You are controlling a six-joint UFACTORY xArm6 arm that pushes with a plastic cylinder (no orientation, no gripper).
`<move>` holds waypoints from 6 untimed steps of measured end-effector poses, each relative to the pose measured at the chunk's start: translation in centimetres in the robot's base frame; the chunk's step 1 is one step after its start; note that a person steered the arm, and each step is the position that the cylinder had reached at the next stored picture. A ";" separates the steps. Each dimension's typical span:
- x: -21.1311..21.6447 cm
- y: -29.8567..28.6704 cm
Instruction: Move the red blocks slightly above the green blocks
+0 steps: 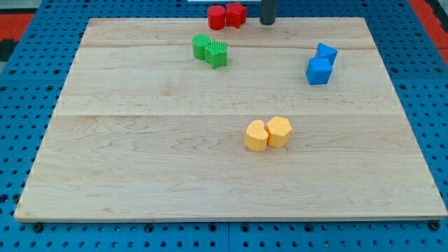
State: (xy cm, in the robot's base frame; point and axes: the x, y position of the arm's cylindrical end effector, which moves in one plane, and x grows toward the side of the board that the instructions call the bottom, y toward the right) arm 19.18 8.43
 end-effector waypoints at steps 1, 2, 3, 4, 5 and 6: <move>0.0 -0.5; 0.2 -4.7; 1.8 -9.0; 2.6 -15.5; 1.1 -22.9; 0.0 -25.7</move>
